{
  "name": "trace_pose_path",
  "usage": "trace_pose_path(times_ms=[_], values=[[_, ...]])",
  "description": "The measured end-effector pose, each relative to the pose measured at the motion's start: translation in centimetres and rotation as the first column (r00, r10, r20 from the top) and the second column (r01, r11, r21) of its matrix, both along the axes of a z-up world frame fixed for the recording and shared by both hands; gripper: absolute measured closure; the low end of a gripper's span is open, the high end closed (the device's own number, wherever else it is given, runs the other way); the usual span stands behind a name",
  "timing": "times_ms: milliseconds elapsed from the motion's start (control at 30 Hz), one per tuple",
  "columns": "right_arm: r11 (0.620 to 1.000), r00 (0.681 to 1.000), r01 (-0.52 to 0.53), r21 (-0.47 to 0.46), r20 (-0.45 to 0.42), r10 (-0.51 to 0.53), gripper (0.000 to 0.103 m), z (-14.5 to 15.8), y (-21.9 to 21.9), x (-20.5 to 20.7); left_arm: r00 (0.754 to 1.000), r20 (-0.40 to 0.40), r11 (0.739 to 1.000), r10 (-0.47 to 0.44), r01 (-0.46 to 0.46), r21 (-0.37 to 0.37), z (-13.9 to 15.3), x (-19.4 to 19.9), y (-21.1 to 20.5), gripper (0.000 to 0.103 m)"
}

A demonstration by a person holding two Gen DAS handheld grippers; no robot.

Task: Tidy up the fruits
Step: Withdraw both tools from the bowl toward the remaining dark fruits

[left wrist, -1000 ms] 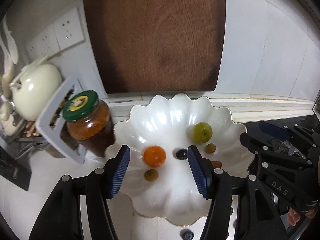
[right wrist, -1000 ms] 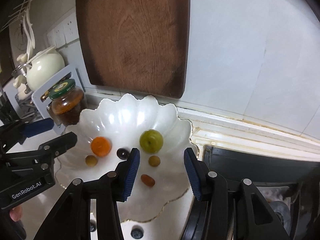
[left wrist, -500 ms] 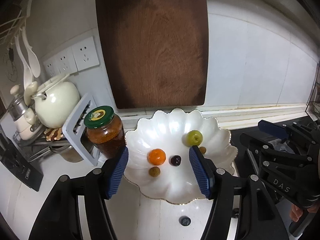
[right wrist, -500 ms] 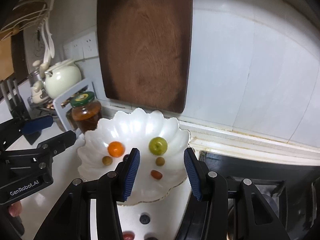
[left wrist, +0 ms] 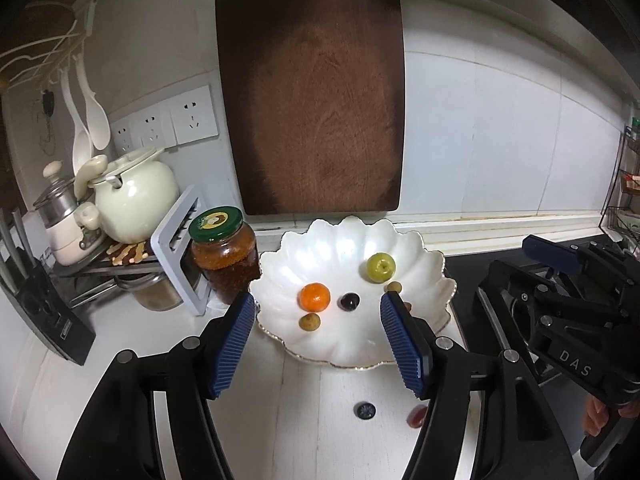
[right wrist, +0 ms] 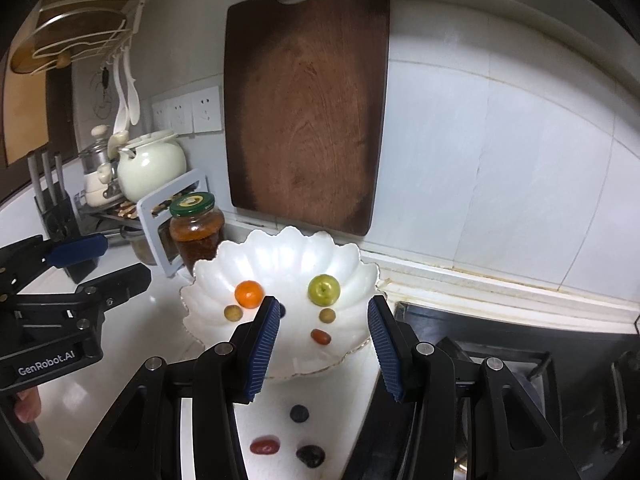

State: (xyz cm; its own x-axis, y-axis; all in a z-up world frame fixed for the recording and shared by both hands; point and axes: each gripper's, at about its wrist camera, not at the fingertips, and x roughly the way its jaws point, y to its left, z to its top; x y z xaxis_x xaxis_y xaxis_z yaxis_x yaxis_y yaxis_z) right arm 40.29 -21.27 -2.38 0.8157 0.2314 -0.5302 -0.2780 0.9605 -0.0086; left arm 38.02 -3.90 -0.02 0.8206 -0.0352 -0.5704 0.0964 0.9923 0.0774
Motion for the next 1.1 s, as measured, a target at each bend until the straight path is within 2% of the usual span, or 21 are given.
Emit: trace_pose_path(times_ms=[300,533,1100], values=[[1.0,0.999,0.009,-0.005,0.046,-0.008,0.056,0.5,-0.2,-2.7,1.0,0.028,1.0,0.003,-0.002,-0.007,0.2,-2.8,0.3,0.037],[1.0,1.0,0.002,0.004,0.031,-0.003,0.056,-0.1,-0.2,-4.1,1.0,0.021,1.0,0.003,-0.003,-0.01,-0.3,-4.2,0.4,0.037],[0.999,0.999,0.016,-0.034,-0.032,-0.017,0.056,-3.4,-0.3,-6.4,0.996,-0.08,1.0,-0.025,0.024,-0.019,-4.1,-5.8,0.3,0.037]])
